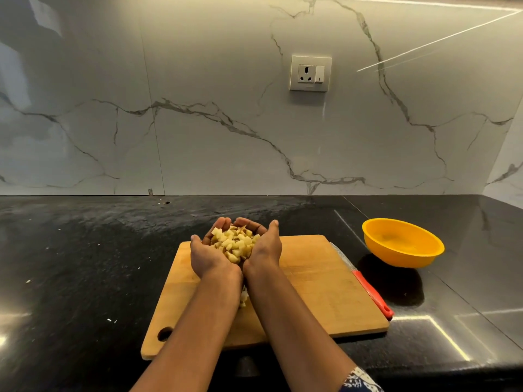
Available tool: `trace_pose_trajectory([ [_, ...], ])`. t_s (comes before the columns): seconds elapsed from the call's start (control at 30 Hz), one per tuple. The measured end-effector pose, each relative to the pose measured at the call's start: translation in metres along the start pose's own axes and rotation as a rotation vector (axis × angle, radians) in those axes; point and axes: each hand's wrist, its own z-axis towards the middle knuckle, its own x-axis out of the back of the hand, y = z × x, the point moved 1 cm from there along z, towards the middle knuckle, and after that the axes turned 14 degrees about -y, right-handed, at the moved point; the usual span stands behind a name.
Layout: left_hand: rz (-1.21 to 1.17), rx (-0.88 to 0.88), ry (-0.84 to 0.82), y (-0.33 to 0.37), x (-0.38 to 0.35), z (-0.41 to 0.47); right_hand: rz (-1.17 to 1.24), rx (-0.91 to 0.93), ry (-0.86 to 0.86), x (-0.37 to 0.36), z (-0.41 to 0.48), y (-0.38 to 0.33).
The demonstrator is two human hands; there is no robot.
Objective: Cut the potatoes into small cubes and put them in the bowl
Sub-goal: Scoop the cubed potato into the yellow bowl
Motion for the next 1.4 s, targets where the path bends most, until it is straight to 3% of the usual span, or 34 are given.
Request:
trace_pose_trajectory([
  [0.4,-0.048,-0.007,-0.145,-0.006,-0.056,0.004,0.185,0.117,-0.097,-0.003,0.009,-0.053],
  [0.6,-0.073,0.173,-0.308,-0.078,-0.137,-0.003,0.200,0.308,-0.012,0.052,0.006,-0.142],
  [0.83,0.007,0.420,-0.373,-0.180,-0.180,-0.015,0.093,0.414,0.162,0.155,0.012,-0.214],
  [1.03,0.235,0.428,-0.437,-0.198,-0.170,0.001,-0.110,0.407,0.219,0.197,0.017,-0.233],
  [1.4,0.254,0.420,-0.567,-0.200,-0.173,0.003,-0.281,0.480,0.200,0.209,0.007,-0.234],
])
